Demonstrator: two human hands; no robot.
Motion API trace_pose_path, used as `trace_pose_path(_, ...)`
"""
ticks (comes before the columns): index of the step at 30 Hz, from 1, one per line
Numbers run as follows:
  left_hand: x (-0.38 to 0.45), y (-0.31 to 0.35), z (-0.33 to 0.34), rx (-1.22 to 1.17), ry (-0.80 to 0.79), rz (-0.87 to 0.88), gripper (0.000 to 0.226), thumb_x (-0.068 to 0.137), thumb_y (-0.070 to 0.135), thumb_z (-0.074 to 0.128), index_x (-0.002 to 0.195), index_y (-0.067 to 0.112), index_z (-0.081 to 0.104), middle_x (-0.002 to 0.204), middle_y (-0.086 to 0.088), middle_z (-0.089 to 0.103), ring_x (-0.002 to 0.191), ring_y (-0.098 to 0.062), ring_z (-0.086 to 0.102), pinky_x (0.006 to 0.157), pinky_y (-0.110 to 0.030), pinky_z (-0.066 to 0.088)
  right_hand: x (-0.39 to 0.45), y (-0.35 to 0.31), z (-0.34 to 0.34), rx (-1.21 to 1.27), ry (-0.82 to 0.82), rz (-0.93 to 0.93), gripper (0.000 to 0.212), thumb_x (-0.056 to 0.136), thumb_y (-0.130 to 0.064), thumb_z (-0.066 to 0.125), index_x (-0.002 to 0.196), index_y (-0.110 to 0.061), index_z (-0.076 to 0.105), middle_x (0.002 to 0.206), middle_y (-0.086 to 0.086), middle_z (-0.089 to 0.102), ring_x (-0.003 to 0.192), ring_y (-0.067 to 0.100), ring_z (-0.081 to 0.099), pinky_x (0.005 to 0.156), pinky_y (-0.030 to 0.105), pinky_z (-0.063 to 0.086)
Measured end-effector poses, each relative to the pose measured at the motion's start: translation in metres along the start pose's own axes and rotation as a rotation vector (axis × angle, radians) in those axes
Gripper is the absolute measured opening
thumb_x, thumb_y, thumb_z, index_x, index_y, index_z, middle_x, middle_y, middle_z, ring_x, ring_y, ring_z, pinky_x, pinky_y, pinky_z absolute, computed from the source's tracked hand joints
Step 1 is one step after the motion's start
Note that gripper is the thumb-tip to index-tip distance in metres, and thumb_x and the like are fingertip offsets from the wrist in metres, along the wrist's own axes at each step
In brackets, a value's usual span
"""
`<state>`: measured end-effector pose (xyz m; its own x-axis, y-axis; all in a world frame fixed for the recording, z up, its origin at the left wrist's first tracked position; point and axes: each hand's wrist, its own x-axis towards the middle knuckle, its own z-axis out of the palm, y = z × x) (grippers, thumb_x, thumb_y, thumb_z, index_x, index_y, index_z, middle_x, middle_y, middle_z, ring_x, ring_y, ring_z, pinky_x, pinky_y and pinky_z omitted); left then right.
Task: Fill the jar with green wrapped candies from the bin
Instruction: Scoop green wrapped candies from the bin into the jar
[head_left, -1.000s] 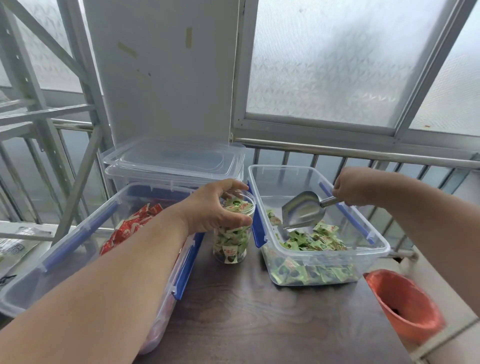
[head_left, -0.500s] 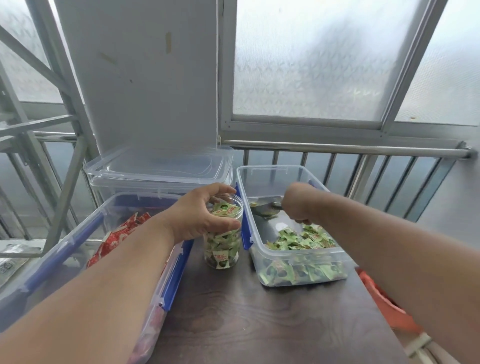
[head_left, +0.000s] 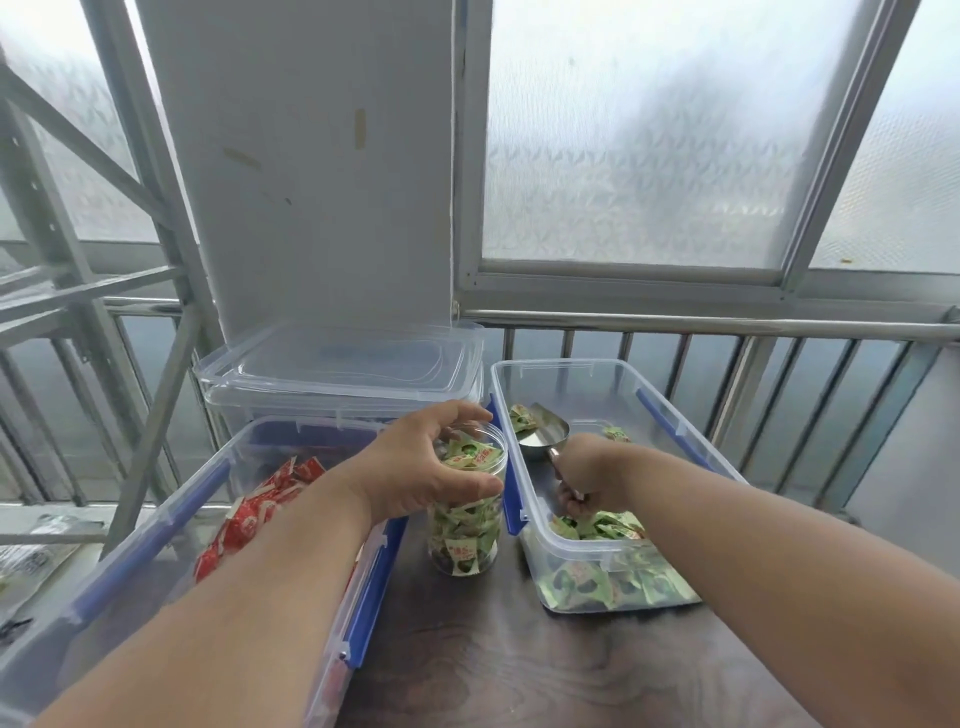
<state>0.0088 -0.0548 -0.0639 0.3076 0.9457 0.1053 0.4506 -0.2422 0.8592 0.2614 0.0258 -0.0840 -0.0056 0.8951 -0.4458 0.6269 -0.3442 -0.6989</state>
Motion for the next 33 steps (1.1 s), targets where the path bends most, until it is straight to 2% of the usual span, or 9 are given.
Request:
trace_pose_path(4,0.000,0.000,0.001,-0.028,0.008,-0.015,0.077,0.074,0.046,0.100,0.141,0.049,0.064,0.138,0.011,0.069,0.126,-0.015,0.069,0.099,-0.034,0.066,0.005,0.002,-0.002,0.206,0.086,0.038,0.025,0.098,0.000,0.032,0.087,-0.008,0.052,0.071,0.012,0.049,0.056,0.020,0.042,0.052,0.030,0.034)
trace_pose_path(7,-0.002,0.001,0.000,-0.002,0.004,-0.018,0.078,0.078,0.041,0.100,0.145,0.046,0.061,0.138,0.011,0.067,0.126,-0.014,0.067,0.094,-0.027,0.064,-0.002,-0.001,-0.008,0.317,0.120,0.085,0.024,0.099,-0.008,0.032,0.090,-0.010,0.054,0.066,0.009,0.052,0.052,0.018,0.045,0.045,0.020,0.035)
trace_pose_path(9,-0.003,0.004,0.001,0.003,0.011,-0.023,0.083,0.080,0.038,0.100,0.150,0.042,0.057,0.139,0.011,0.066,0.126,-0.012,0.067,0.090,-0.021,0.063,-0.013,-0.006,-0.016,0.342,0.105,0.104,0.024,0.103,-0.008,0.035,0.090,-0.009,0.056,0.065,0.008,0.053,0.051,0.017,0.046,0.043,0.019,0.036)
trace_pose_path(14,-0.005,0.006,0.000,-0.058,0.026,-0.072,0.103,0.075,0.038,0.103,0.157,0.038,0.040,0.147,0.007,0.061,0.127,-0.013,0.067,0.100,-0.034,0.065,-0.048,-0.011,-0.047,0.160,0.148,-0.072,0.031,0.109,-0.012,0.038,0.091,-0.004,0.062,0.068,0.009,0.056,0.050,0.015,0.047,0.048,0.024,0.036)
trace_pose_path(18,-0.005,0.007,0.000,-0.050,0.040,-0.090,0.113,0.073,0.040,0.104,0.158,0.042,0.030,0.154,0.003,0.054,0.129,-0.015,0.063,0.098,-0.030,0.063,-0.081,-0.011,-0.070,0.043,0.184,-0.227,0.033,0.109,-0.015,0.049,0.099,0.006,0.072,0.071,0.012,0.063,0.053,0.016,0.051,0.050,0.026,0.042)
trace_pose_path(24,-0.006,0.010,0.002,-0.041,0.080,-0.093,0.123,0.073,0.045,0.104,0.165,0.037,0.024,0.159,-0.003,0.053,0.138,-0.023,0.056,0.102,-0.030,0.053,-0.130,-0.018,-0.083,-0.096,0.207,-0.364,0.030,0.105,-0.018,0.058,0.090,-0.003,0.079,0.070,0.013,0.069,0.056,0.016,0.054,0.056,0.027,0.048)
trace_pose_path(28,-0.008,0.010,0.001,-0.035,0.075,-0.087,0.125,0.071,0.050,0.104,0.165,0.037,0.023,0.161,-0.005,0.053,0.141,-0.024,0.055,0.109,-0.036,0.053,-0.148,-0.022,-0.081,-0.336,0.276,-0.443,0.031,0.103,-0.028,0.061,0.080,-0.019,0.079,0.079,0.017,0.076,0.061,0.021,0.059,0.067,0.043,0.054)
trace_pose_path(31,-0.010,0.011,0.001,-0.032,0.078,-0.073,0.121,0.073,0.051,0.102,0.164,0.036,0.024,0.162,-0.004,0.053,0.137,-0.022,0.056,0.101,-0.029,0.054,-0.159,-0.025,-0.071,-0.484,0.335,-0.459,0.029,0.102,-0.031,0.062,0.077,-0.023,0.076,0.073,0.010,0.075,0.060,0.022,0.060,0.067,0.046,0.058)
trace_pose_path(33,-0.011,0.011,0.001,-0.052,0.074,-0.071,0.112,0.076,0.050,0.101,0.158,0.036,0.026,0.160,-0.004,0.054,0.132,-0.020,0.060,0.094,-0.026,0.055,-0.167,-0.027,-0.064,-0.553,0.361,-0.487,0.027,0.102,-0.029,0.061,0.080,-0.022,0.074,0.071,0.007,0.074,0.061,0.023,0.062,0.064,0.041,0.056)
